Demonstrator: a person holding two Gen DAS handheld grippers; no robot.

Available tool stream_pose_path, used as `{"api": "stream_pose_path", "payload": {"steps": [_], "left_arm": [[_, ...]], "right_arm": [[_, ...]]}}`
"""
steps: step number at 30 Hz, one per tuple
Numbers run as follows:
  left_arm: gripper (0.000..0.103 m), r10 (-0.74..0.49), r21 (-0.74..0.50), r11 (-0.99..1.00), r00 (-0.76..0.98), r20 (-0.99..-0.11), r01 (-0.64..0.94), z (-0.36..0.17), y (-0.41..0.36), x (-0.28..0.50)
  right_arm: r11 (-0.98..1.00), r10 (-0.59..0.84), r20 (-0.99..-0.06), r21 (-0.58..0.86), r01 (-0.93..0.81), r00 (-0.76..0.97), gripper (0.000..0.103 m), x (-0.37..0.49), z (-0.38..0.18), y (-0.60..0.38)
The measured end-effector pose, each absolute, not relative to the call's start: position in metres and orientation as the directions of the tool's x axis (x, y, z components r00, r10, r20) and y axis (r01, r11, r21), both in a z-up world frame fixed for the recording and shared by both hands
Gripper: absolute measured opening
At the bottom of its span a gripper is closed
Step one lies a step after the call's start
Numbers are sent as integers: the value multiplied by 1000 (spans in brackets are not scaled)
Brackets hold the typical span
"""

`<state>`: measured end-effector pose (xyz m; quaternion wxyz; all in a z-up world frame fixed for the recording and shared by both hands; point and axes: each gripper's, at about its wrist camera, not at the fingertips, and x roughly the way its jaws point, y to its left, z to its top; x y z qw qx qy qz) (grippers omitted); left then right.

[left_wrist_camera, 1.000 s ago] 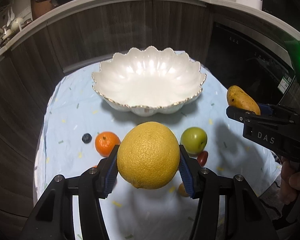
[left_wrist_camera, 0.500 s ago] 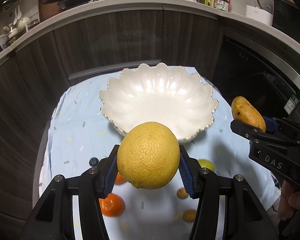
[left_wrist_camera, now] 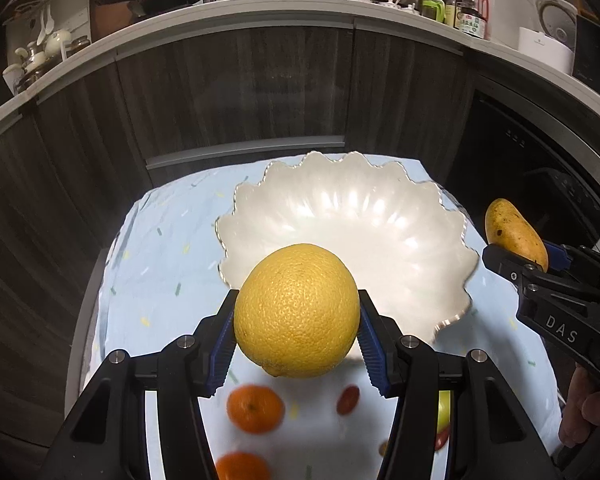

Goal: Organize fruits
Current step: 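Lift grapefruit with left tool while right tool carries mango over the white bowl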

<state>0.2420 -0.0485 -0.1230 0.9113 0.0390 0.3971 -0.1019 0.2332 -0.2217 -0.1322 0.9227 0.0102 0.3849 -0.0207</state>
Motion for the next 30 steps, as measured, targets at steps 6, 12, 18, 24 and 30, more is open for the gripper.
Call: {"api": "stream_pose_path", "payload": {"steps": [6, 12, 18, 24, 30], "left_arm": [[54, -151, -16, 978, 658, -738, 208, -130, -45, 273], [54, -152, -1, 975, 663, -733, 223, -138, -47, 297], [54, -151, -6, 975, 646, -748, 221, -149, -49, 318], [54, -148, 5, 971, 618, -772, 240, -164, -54, 328], [55, -142, 0, 971, 578, -804, 239, -176, -56, 332]], "right_arm": [[999, -41, -717, -9, 49, 696, 49, 264, -140, -223], [999, -41, -724, -25, 33, 688, 49, 288, -148, -221], [1000, -20, -745, -14, 14, 667, 49, 307, -158, -218], [1000, -4, -771, -11, -8, 637, 49, 316, -170, -217], [1000, 7, -788, -11, -26, 616, 49, 321, -178, -213]]}}
